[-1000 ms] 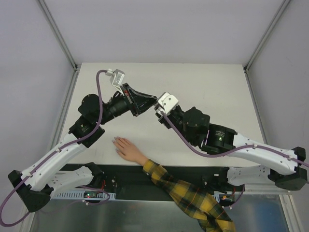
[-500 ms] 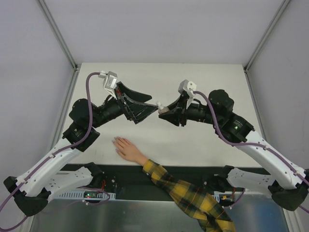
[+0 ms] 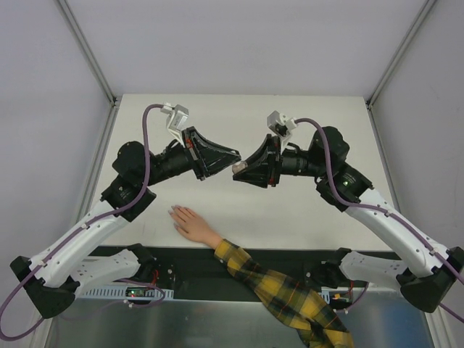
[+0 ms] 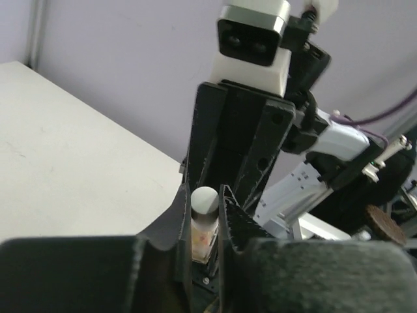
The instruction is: Paint the nails
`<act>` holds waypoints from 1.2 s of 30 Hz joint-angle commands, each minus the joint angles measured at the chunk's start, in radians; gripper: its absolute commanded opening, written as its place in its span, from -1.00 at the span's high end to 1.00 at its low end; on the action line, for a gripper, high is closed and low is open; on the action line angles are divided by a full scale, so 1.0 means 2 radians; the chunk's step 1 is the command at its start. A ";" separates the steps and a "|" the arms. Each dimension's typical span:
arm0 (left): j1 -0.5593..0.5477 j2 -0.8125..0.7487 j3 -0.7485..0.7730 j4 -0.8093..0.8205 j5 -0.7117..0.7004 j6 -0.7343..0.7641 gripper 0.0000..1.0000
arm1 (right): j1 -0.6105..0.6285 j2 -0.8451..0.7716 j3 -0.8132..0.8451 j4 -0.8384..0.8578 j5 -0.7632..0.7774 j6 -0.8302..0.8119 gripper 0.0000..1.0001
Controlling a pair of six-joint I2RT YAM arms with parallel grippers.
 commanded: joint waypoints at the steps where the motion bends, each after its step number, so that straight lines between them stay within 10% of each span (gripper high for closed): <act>1: 0.000 0.007 0.029 -0.010 0.011 0.008 1.00 | 0.069 -0.022 0.033 -0.103 0.281 -0.092 0.99; 2: 0.000 0.006 0.028 -0.013 -0.008 0.008 1.00 | 0.137 -0.017 0.054 -0.128 0.470 -0.142 0.99; 3: 0.000 0.003 0.027 -0.017 -0.019 0.008 1.00 | 0.206 -0.006 0.051 -0.115 0.816 -0.269 0.99; 5: 0.000 0.000 0.022 -0.023 -0.051 0.007 1.00 | 0.287 0.034 0.045 -0.003 0.935 -0.357 1.00; 18: -0.001 0.004 0.031 -0.044 -0.042 0.010 0.99 | 0.203 -0.021 0.030 -0.072 0.519 -0.222 0.99; 23: -0.001 -0.004 0.032 -0.043 -0.025 0.017 -0.21 | 0.128 -0.034 0.022 -0.078 0.327 -0.157 0.99; 26: -0.001 -0.013 0.029 -0.040 -0.024 0.020 -0.55 | 0.084 -0.034 0.019 -0.076 0.235 -0.127 0.99; 36: -0.001 -0.009 0.031 -0.038 -0.021 0.015 -0.62 | 0.004 0.003 0.024 0.039 -0.038 0.013 0.99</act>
